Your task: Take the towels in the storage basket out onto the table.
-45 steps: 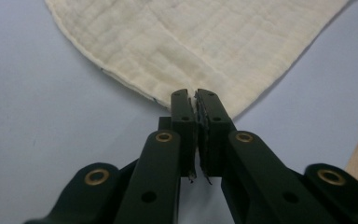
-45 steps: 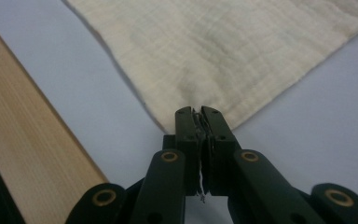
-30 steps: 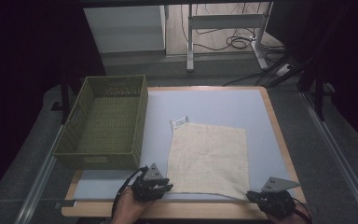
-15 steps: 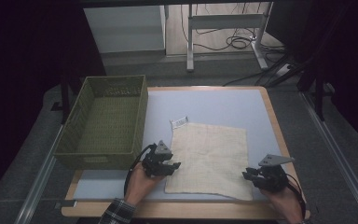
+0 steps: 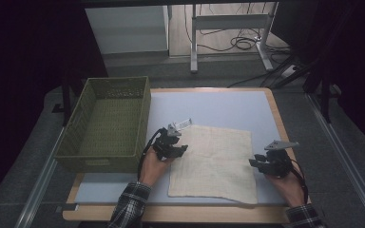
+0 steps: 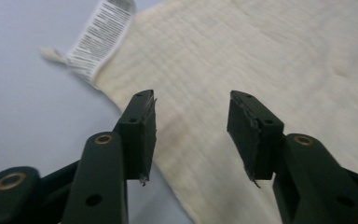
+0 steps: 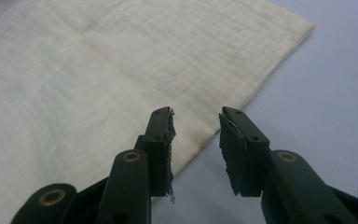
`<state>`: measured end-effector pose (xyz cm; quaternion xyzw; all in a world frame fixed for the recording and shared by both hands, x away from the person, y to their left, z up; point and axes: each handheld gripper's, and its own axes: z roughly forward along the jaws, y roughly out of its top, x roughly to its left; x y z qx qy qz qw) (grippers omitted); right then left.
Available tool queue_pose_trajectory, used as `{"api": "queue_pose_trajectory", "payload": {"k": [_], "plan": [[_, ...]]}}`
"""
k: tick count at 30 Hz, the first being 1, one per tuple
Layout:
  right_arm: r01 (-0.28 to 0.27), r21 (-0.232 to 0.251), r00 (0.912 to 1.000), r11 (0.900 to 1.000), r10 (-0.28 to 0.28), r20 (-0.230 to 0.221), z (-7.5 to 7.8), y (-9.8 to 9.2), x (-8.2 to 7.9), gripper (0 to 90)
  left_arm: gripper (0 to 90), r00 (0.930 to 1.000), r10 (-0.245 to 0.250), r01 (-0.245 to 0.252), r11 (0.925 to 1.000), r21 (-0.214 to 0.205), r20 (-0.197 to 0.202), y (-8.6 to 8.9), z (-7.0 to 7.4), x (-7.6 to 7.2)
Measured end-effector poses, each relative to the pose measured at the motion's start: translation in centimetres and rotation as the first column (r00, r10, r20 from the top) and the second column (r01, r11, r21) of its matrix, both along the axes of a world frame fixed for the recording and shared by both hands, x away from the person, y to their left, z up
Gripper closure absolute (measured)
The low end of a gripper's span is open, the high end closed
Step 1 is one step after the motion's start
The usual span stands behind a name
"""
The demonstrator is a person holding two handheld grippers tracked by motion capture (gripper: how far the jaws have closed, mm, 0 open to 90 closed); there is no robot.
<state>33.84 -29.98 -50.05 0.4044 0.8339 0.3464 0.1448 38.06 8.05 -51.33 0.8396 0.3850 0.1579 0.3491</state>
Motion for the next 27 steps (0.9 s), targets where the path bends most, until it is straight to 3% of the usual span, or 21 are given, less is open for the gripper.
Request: {"api": "queue_pose_trajectory", "payload": {"k": [5, 10, 15, 22, 27], "plan": [[0.011, -0.006, 0.9999, 0.9999, -0.011, -0.003, 0.1, 0.0, 1.7, 64.2, 57.4, 0.9993, 0.039, -0.039, 0.9992, 0.006, -0.003, -0.1, 0.1, 1.7], [0.013, -0.015, 0.9999, 0.9998, -0.013, 0.011, 0.0, 0.2, 3.8, 68.4, 65.4, 0.9964, 0.085, -0.085, 0.9957, 0.039, 0.004, -0.2, 0.1, 3.4], [0.023, -0.011, 0.9994, 0.9997, -0.022, 0.025, 0.4, 0.3, 5.4, 71.3, 67.4, 0.9925, 0.122, -0.122, 0.9913, 0.049, -0.001, -0.1, 0.0, 4.9], [0.057, -0.017, 0.9981, 0.9982, -0.057, 0.025, 0.7, 0.3, 7.7, 74.0, 65.6, 0.9876, 0.157, -0.157, 0.985, 0.072, 0.0, -0.4, -0.4, 6.5], [0.077, -0.036, 0.997, 0.9964, -0.076, 0.017, 0.1, 0.7, 9.2, 69.5, 55.7, 0.9797, 0.2, -0.199, 0.9768, 0.079, -0.007, -0.3, -0.8, 7.2]]}}
